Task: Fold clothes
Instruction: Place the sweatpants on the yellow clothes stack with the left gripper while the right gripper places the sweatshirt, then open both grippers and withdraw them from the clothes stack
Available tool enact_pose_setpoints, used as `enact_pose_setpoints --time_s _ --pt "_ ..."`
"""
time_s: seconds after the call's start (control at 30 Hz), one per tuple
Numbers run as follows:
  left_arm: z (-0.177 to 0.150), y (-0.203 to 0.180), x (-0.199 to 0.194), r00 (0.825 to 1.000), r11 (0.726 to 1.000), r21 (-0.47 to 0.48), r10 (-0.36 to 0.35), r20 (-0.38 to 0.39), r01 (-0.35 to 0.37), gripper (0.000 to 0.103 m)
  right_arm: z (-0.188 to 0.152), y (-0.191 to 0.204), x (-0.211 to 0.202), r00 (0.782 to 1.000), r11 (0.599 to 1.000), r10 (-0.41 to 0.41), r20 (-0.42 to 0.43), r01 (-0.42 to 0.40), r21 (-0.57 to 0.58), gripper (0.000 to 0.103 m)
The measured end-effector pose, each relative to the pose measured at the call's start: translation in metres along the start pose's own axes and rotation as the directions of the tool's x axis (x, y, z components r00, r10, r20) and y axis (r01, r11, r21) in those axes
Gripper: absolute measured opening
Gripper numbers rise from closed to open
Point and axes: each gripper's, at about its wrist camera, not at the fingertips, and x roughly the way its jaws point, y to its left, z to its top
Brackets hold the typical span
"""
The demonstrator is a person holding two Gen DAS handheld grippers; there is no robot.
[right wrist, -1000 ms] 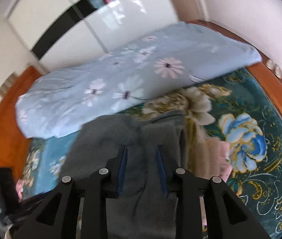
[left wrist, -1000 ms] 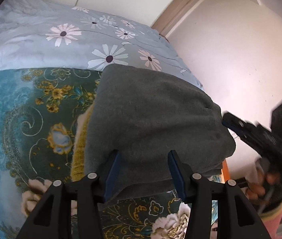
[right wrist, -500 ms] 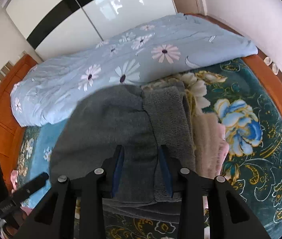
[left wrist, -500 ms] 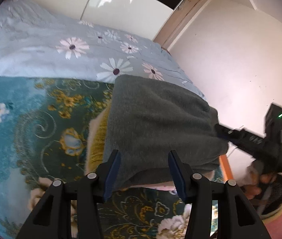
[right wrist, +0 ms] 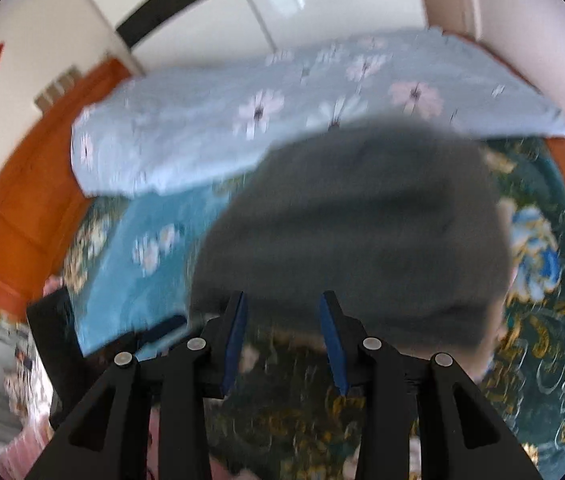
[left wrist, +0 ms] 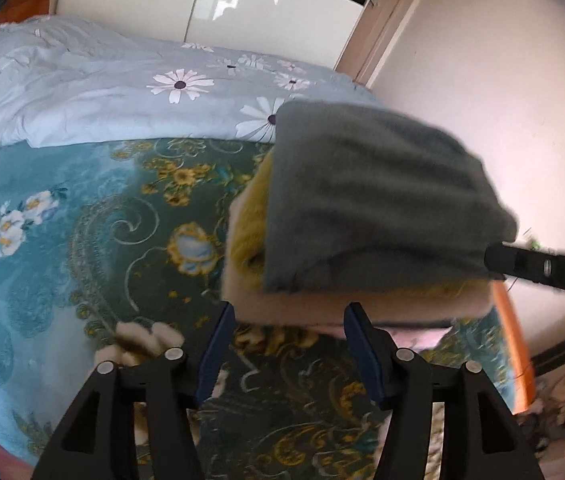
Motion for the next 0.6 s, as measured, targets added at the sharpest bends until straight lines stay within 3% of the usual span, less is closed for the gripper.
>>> enact_pose_setpoints --time_s 0.23,0.33,0.4,0.5,0.53,0.6 --pt "-0.008 0.004 0.009 1.0 0.999 0.035 -0.018 -0.015 0.019 0.085 -0.026 -0.004 0.037 0.99 0.989 -0.133 -0.037 0.135 0.057 0.038" --pt "-0.009 0.013 0.013 0.999 0.999 0.002 -0.037 -0.039 0.037 0.086 -0.037 -0.006 0.052 0.98 0.977 -0.192 -0.05 0.195 0.082 0.041" --pt "-0.008 0.02 0.011 0.998 0.999 -0.025 -0.049 -0.034 0.049 0.088 -0.043 -0.008 0.061 0.973 0.968 -0.222 -0.055 0.227 0.104 0.055" --pt "-0.008 0.027 0.007 0.998 0.997 -0.045 -0.062 -0.018 0.062 0.103 -0.049 -0.008 0.07 0.969 0.957 -0.243 -0.048 0.247 0.151 0.057" --pt "-0.008 0.028 0.006 0.998 0.997 -0.047 -0.067 -0.013 0.066 0.103 -0.05 -0.01 0.072 0.966 0.952 -0.253 -0.045 0.257 0.168 0.059" --pt "-0.008 0.029 0.005 0.997 0.996 -0.046 -0.072 -0.009 0.072 0.103 -0.048 -0.015 0.07 0.96 0.937 -0.28 -0.03 0.28 0.211 0.077"
